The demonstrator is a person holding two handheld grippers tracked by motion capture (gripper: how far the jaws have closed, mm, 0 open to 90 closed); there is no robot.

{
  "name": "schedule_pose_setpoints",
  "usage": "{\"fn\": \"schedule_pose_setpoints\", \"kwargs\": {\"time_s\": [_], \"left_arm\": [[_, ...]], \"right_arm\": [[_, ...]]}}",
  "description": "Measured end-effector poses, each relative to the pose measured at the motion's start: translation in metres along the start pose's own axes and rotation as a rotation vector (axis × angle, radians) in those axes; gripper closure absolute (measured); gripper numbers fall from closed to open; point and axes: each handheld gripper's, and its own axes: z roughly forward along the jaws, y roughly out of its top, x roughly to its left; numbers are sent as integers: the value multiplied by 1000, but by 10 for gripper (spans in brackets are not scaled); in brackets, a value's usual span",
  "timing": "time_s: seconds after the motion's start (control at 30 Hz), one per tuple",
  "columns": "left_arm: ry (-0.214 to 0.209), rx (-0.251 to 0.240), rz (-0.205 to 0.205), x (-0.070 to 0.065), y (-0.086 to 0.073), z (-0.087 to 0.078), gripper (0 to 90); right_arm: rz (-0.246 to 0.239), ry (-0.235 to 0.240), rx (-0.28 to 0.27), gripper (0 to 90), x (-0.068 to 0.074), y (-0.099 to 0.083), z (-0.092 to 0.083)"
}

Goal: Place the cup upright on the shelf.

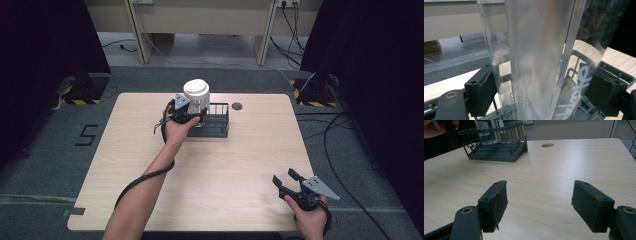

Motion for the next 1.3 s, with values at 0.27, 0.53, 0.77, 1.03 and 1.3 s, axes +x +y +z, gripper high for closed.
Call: {"fn": "schedule_pose_setpoints", "kwargs": {"time_s": [0.27,0.53,0.77,1.03,1.3], "left_arm": [[8,10,-7,-1,1,2,171],[-8,11,-2,0,-2,-1,164],[-1,3,-4,-3,-5,-3,142],[7,-16,0,-4,-8,-9,141],[-3,-35,22,-5,-7,-22,142]], "right_arm": [[0,2,2,290,0,0,0],[0,3,4,289,1,0,1],[-12,-1,2,287,0,1,1],[-7,-5,-1,287,-1,1,0],[-8,-8,-3,287,-1,2,0]]}}
